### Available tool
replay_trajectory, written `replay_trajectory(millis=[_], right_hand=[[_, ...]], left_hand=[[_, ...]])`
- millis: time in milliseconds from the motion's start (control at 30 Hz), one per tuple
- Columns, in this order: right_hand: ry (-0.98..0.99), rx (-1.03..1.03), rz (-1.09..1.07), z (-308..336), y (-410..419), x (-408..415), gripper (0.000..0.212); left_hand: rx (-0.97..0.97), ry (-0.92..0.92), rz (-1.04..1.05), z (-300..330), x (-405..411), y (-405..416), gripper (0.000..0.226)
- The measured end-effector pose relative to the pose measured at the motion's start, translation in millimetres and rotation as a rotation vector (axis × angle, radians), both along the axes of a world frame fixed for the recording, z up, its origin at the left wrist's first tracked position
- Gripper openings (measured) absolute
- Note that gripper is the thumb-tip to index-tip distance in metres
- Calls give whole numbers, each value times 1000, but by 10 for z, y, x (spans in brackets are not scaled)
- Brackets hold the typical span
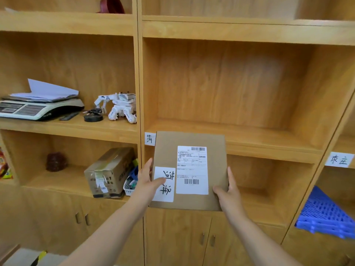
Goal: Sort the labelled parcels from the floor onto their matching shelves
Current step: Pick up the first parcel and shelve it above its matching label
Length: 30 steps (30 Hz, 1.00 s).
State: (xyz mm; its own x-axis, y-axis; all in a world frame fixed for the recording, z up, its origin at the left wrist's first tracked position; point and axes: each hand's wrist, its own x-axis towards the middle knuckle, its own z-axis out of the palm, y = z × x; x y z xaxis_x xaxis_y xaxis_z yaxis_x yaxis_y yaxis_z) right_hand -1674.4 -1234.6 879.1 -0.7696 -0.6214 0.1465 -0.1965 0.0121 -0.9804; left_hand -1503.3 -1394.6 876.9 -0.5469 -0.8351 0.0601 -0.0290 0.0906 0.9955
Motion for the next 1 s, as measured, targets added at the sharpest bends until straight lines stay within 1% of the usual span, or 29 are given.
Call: replay_trajectory(millis=[133,300,433,533,667,700,767,800,900,1000], right_hand=[[42,-22,-18,220,-470,-159,87],[99,-45,-12,471,-1177,-429,95],[120,-95,31,679,-1660,-646,95],[144,-129,24,774,-1906,-796,97],[171,-139,-1,824,-2147,-1000,100],[169,-134,1,835,-2199,-1044,101],[170,-125,-2,863,-2302,-1128,102],[176,-119,-5,880,-2350,-1167,103],[183,-104,31,904,-2483,-1281,107],[197,-75,72,911,-2577,-1379,98]], left_hand=[[-16,121,-5,169,-272,-540,83],[-131,98,36,402,-572,-1299,83],[-157,103,-52,663,-694,-1742,94],[-322,105,-116,780,-790,-1965,90],[-565,20,-106,902,-922,-2121,92],[-615,-14,-104,907,-957,-2178,96],[-659,-96,-105,932,-1022,-2264,111],[-674,-132,-103,943,-1058,-2305,115],[-730,-224,-73,1018,-1176,-2376,117],[-753,-281,-26,1075,-1283,-2469,117]])
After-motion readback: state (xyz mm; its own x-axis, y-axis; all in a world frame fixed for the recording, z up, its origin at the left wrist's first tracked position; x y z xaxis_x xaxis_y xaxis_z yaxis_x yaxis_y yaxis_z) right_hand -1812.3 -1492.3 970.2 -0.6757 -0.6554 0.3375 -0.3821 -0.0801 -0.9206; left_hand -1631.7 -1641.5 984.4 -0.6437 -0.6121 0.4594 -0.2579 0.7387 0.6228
